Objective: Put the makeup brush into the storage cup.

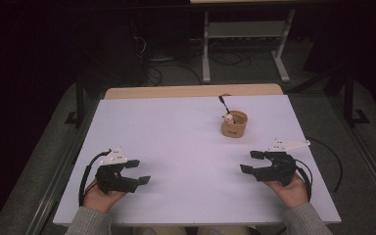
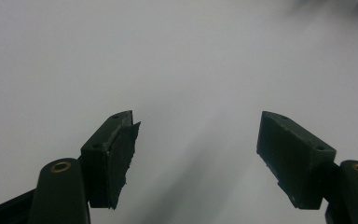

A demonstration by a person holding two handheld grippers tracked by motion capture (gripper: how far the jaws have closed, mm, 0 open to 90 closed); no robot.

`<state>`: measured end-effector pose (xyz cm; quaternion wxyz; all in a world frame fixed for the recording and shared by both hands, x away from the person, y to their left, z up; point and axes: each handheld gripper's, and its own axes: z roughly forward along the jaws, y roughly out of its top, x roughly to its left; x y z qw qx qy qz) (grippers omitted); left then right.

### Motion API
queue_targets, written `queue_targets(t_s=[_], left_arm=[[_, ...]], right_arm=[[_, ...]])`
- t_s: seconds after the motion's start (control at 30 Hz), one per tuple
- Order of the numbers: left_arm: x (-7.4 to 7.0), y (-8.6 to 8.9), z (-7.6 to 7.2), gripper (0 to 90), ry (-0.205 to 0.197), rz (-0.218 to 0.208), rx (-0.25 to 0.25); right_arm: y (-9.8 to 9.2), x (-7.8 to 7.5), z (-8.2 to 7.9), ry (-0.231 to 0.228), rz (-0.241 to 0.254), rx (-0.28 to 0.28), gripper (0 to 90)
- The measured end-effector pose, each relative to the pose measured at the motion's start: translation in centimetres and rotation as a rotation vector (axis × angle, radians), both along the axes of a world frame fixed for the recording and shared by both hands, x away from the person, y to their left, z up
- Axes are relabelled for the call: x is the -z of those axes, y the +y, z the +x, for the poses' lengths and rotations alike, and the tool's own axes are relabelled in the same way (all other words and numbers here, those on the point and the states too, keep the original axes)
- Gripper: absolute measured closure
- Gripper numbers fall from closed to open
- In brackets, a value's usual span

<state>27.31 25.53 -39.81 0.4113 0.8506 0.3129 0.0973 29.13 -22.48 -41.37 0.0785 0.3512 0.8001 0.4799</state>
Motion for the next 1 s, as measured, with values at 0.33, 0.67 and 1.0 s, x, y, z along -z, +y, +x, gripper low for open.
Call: queue_targets(t_s=[0.33,0.67,1.0], left_arm=[[0.5,-0.2,-0.1,26.3,0.014,0.006,0.006],[0.8,-0.1,-0.1,25.7,0.021,0.001,0.007],[1.0,-0.2,-0.2,25.4,0.024,0.002,0.018]], right_arm=[[0.2,1.1,-0.6,0.014,0.004,0.002,25.3],[0.3,1.7,-0.9,0.022,-0.003,-0.01,24.2],[0.1,1.7,-0.9,0.022,-0.009,-0.002,22.7]])
